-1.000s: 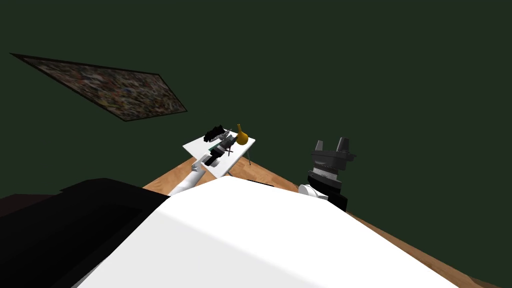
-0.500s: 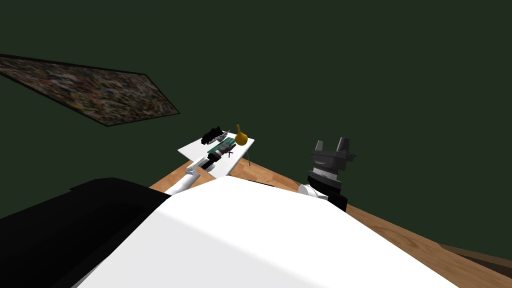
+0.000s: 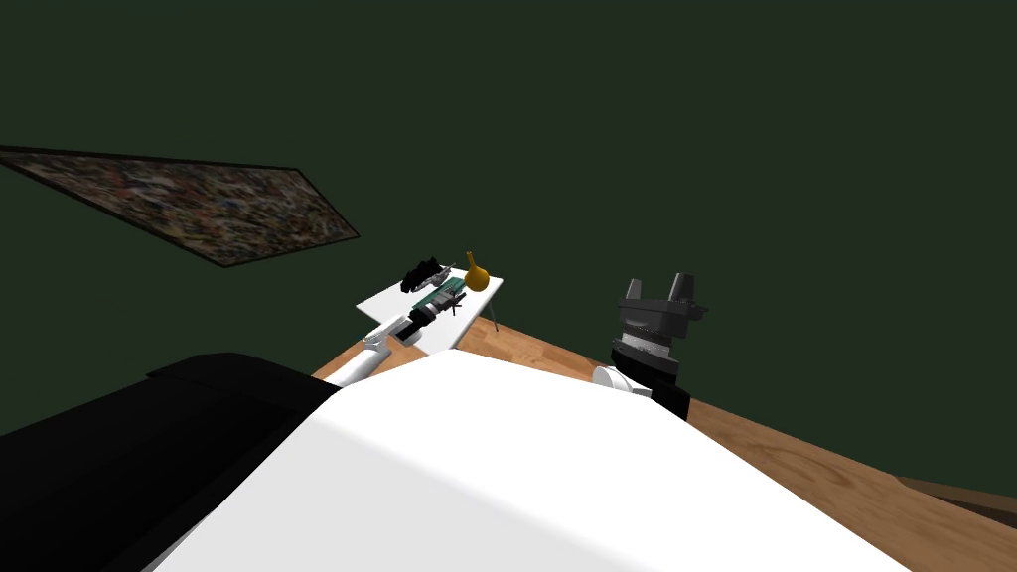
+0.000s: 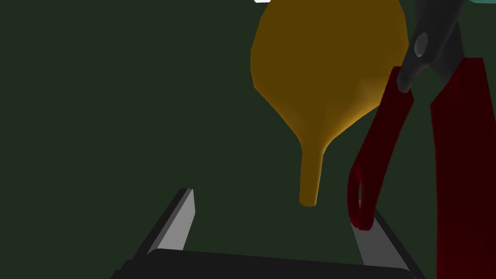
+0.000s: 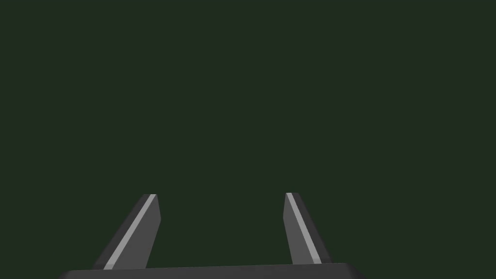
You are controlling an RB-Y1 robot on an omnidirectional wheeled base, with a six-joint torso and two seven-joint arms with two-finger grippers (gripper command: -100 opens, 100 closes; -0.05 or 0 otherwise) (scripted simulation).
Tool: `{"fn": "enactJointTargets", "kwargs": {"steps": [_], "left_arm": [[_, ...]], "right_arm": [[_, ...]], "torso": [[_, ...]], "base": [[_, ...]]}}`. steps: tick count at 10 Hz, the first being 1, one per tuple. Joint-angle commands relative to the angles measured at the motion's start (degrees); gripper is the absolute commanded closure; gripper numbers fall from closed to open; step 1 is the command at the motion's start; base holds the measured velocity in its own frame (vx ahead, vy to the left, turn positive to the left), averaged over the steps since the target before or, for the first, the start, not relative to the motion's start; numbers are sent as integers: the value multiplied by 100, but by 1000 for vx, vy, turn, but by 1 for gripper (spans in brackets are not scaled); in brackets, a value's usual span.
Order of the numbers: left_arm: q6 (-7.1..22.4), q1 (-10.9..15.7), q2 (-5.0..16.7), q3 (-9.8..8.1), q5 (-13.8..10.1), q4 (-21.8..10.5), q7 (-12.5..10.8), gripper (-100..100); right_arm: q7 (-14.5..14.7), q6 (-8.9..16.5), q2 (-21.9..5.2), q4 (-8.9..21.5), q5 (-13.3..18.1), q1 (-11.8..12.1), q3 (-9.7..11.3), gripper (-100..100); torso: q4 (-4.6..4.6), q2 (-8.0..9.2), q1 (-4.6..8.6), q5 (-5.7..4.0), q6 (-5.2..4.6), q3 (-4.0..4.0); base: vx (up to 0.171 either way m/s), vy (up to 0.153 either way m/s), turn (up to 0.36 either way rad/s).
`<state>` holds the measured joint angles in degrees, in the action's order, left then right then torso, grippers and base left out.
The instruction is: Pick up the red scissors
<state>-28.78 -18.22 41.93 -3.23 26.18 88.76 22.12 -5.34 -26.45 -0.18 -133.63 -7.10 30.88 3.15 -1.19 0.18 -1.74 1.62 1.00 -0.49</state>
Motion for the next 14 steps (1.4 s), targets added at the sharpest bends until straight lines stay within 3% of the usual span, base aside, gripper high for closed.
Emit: {"fn": "enactJointTargets", "kwargs": {"steps": [1,2,5,6,7,10,11,12,14], "left_arm": [[17,-111,42,80,34,-158,52,-100],[65,-230,115,143,70,-245,124,-100],[91,-216,150,136,69,-213,120,-100],[80,-218,153,139,69,-229,122,0],[141,-269,363,39,61,-54,58,-100],[259,-368,784,-160,46,295,-69,-100],[255,-394,699,-129,47,276,-44,-100],[263,-397,713,-138,46,293,-54,100],[266,-390,713,-144,44,294,-53,100]], "right_arm": [[0,0,0,0,0,0,0,0],[0,0,0,0,0,0,0,0],[0,0,0,0,0,0,0,0],[0,0,0,0,0,0,0,0],[0,0,0,0,0,0,0,0],[0,0,1,0,0,1,1,0],[0,0,1,0,0,1,1,0],[0,0,0,0,0,1,0,0],[0,0,0,0,0,0,0,0]], "torso": [[0,0,0,0,0,0],[-18,0,-21,23,9,-9],[-61,-5,-81,85,33,-33],[-64,-16,-91,88,32,-39],[-66,-23,-94,89,31,-44],[-66,-46,-16,69,20,-55],[-68,-52,-20,69,20,-58],[-68,-46,-50,76,20,-56],[-69,-35,-75,86,21,-51]], "base": [[-27,9,-18],[-35,13,-53],[-25,-1,4],[0,0,0],[14,-94,2],[37,-170,20],[23,-63,10],[6,-11,4],[0,-4,-4]]}}
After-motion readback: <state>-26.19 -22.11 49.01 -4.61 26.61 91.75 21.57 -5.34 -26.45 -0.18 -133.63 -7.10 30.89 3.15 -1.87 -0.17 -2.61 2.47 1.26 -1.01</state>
